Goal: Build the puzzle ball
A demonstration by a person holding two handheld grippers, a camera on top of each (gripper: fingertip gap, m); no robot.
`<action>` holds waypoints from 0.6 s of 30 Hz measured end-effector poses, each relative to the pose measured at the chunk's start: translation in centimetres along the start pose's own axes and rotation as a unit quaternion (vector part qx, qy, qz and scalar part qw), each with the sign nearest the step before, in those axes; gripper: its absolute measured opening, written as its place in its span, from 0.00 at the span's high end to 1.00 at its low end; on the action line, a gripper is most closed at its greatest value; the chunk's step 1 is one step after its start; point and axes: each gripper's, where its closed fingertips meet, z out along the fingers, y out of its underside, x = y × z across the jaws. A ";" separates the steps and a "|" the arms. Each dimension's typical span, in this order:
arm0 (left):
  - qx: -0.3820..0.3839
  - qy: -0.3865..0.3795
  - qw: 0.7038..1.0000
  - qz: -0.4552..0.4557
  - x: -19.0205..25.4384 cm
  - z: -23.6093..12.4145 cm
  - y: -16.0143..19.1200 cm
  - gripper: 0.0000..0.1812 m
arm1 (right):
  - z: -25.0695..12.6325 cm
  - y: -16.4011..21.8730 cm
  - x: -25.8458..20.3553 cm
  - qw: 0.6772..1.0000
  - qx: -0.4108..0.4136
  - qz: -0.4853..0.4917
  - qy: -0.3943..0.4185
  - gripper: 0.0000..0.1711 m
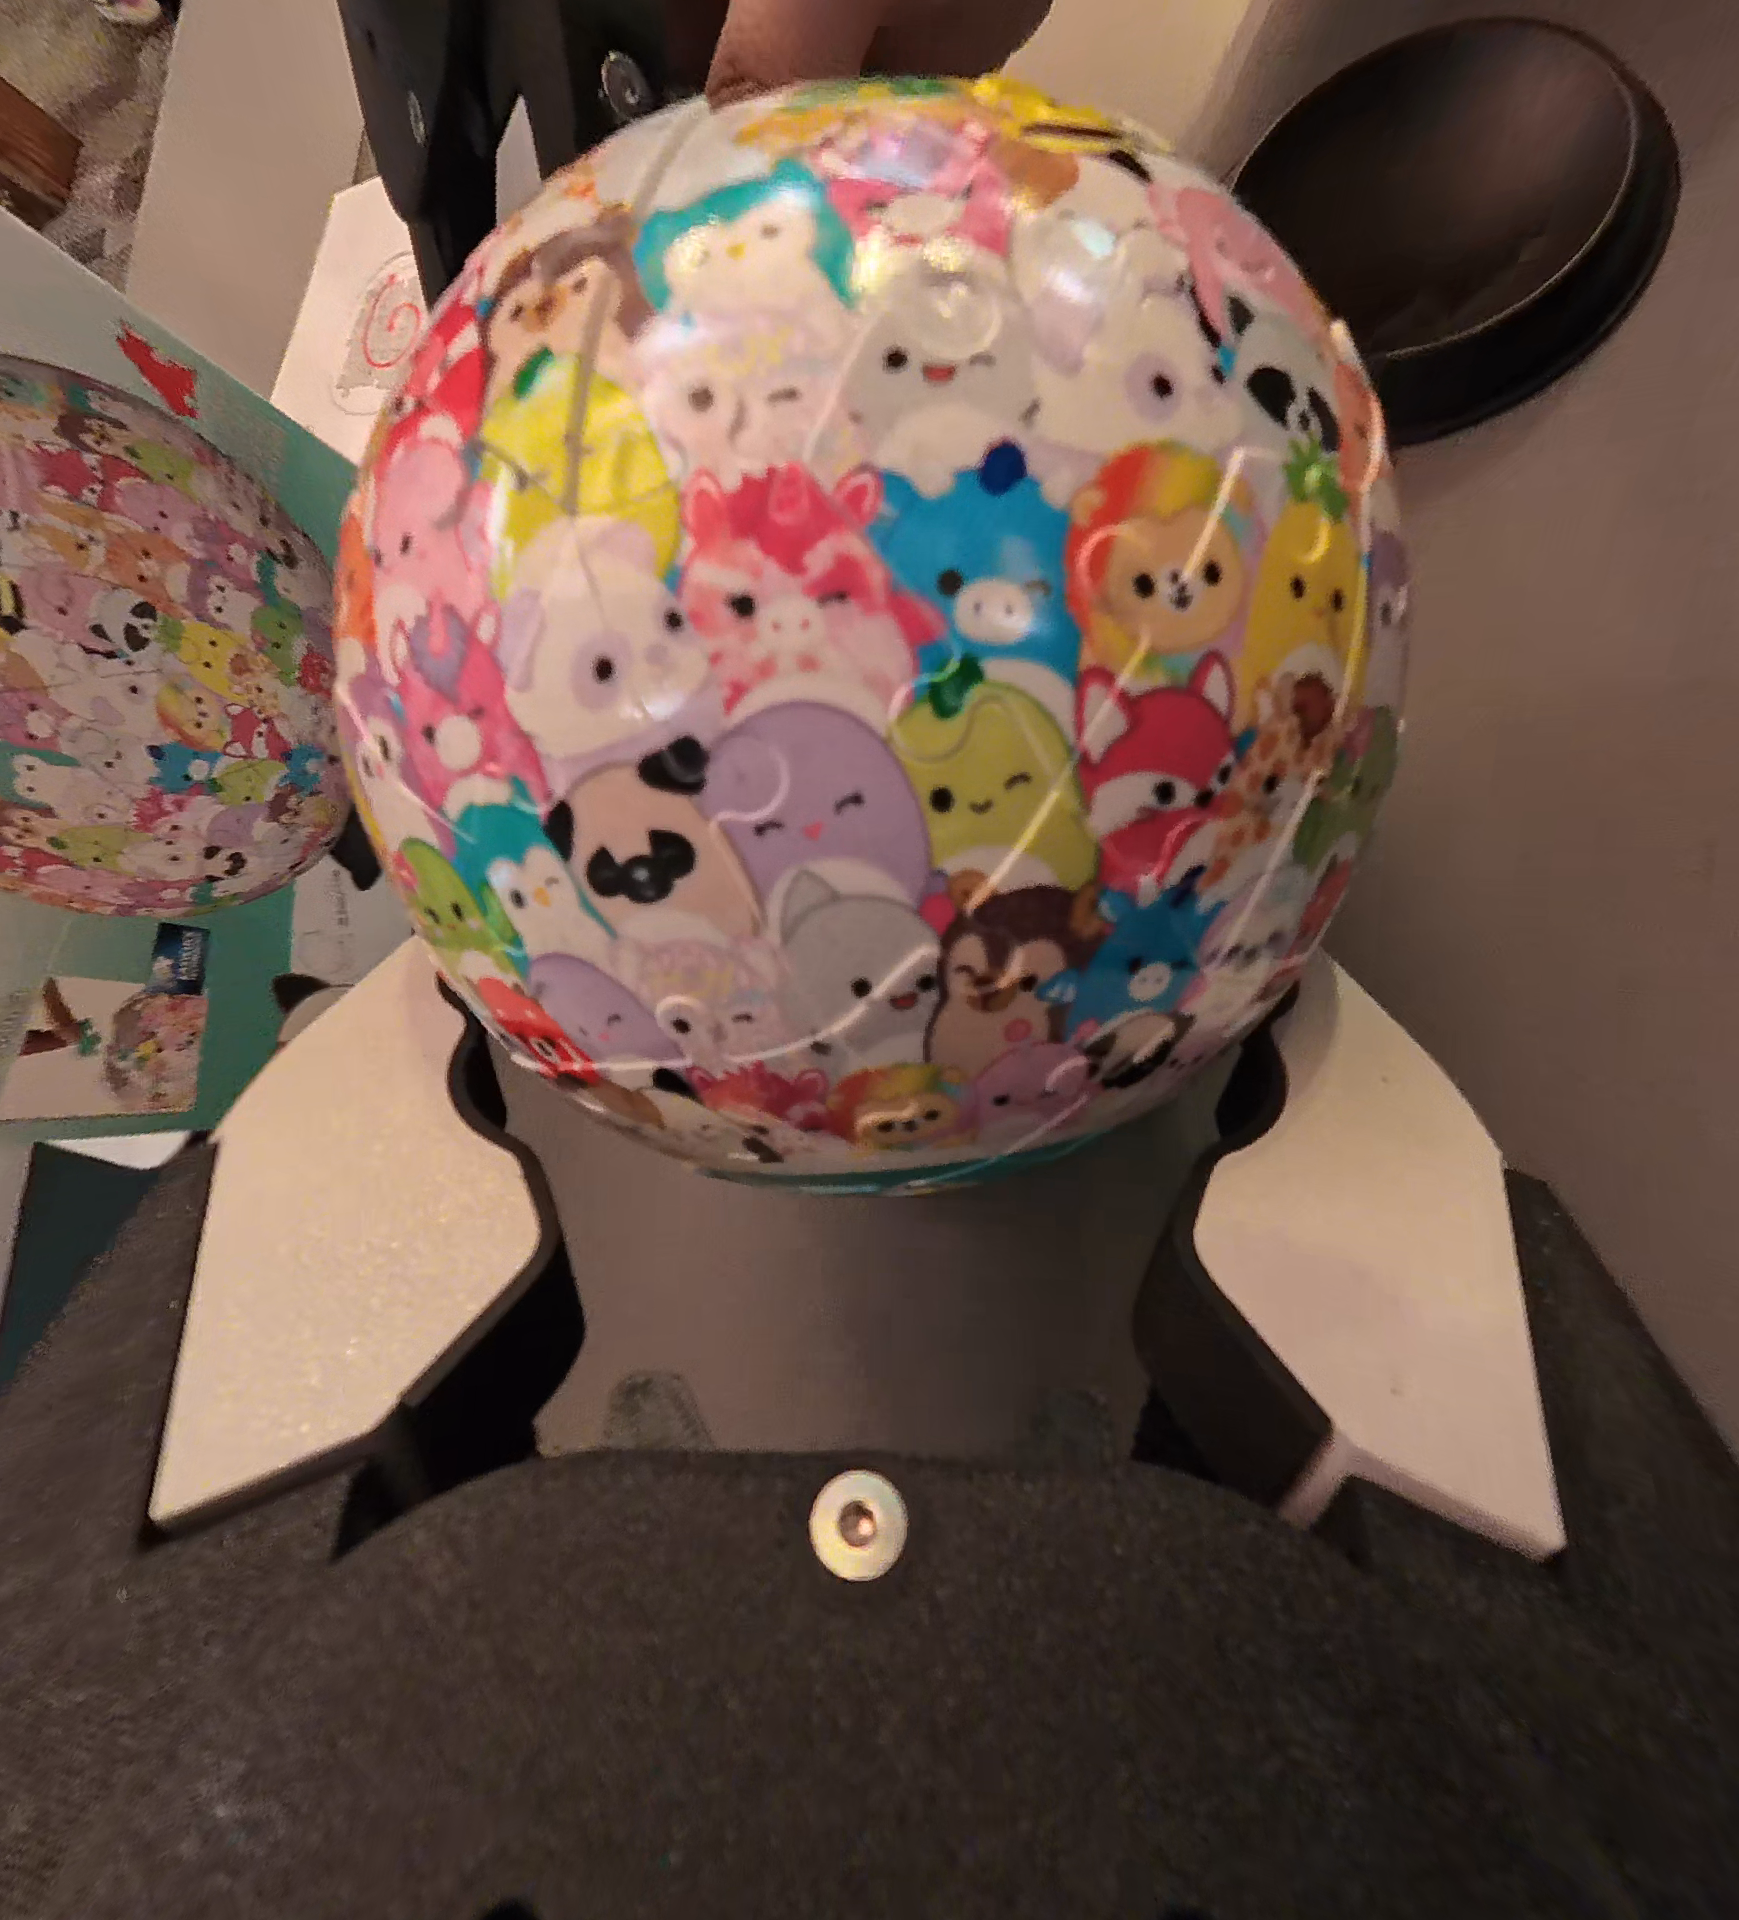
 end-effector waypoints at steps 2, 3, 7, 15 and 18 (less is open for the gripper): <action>-0.009 -0.002 1.000 0.006 -0.4 -0.8 0.0 0.26 | 0.1 -0.8 -0.4 1.000 0.012 0.005 -0.003 0.90; -0.015 -0.004 1.000 0.010 -0.7 -1.2 0.0 0.26 | 0.2 -1.3 -0.6 1.000 0.019 0.007 -0.005 0.90; -0.051 -0.017 0.998 0.036 -2.2 -3.5 0.3 0.26 | 0.5 -3.9 -1.6 0.998 0.060 0.012 -0.010 0.89; -0.077 -0.035 0.996 0.023 -3.7 -6.7 0.8 0.26 | 1.8 -7.4 -3.1 0.996 0.082 0.010 -0.022 0.89; -0.063 -0.035 0.997 0.004 -2.8 -6.0 1.5 0.26 | 2.4 -6.3 -3.0 0.998 0.060 0.020 -0.026 0.89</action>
